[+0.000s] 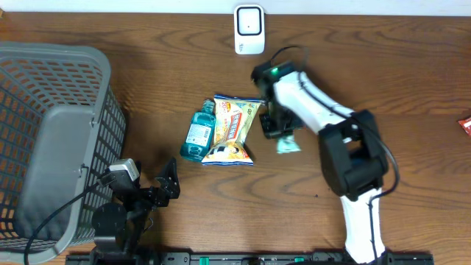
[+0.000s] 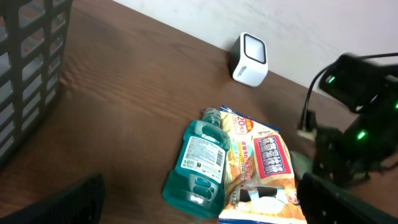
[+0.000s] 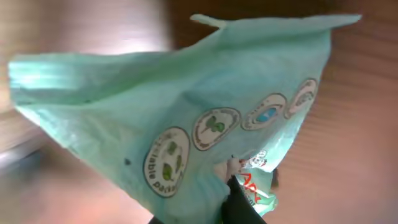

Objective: Scan the item barcode
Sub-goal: 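Grasp the green wipes pack with the right gripper and lift, then hold the green wipes pack up to the white scanner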

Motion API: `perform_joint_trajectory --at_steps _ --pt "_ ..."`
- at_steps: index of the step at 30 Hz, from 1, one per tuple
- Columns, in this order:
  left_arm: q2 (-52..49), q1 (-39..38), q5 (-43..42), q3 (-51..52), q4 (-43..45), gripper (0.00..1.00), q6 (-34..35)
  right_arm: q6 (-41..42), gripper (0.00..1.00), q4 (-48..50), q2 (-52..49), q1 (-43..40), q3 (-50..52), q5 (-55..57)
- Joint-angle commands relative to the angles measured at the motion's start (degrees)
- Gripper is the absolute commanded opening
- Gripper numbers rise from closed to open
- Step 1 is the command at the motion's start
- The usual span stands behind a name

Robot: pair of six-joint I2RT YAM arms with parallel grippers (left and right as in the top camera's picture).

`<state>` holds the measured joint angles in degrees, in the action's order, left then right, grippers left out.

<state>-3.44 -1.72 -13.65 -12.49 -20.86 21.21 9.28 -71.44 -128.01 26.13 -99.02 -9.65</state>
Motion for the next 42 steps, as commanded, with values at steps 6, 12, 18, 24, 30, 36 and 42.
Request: perform_joint_trajectory --at_steps 6,12,18,24,30,36,42 --pt "0.11 -0.24 -0.7 -0.09 -0.13 0.98 0.74 -36.5 0.01 -7.61 1.44 -7.61 0.79 -49.99" --pt "0.11 -0.24 -0.7 -0.09 -0.13 0.98 0.72 -59.63 0.01 -18.58 1.44 -10.78 1.07 -59.39" --pt "0.11 -0.24 -0.7 -0.09 -0.13 0.98 0.74 -80.54 0.01 -26.1 1.7 -10.75 1.33 -64.32" --pt "0.11 -0.24 -0.72 -0.09 -0.13 0.98 0.74 -101.63 0.01 -26.1 1.7 -9.73 1.33 -63.39" --pt "0.11 -0.24 -0.7 -0.09 -0.13 0.98 0.74 -108.0 0.01 -26.1 1.77 -9.57 1.33 -65.35" --pt "0.11 -0.24 -0.72 -0.09 -0.13 0.98 0.72 -108.5 0.01 -26.1 1.79 -9.57 1.31 -63.17" --pt "0.11 -0.24 -0.7 -0.09 -0.13 0.98 0.74 -109.09 0.01 -24.02 1.79 -10.16 -0.98 -58.84"
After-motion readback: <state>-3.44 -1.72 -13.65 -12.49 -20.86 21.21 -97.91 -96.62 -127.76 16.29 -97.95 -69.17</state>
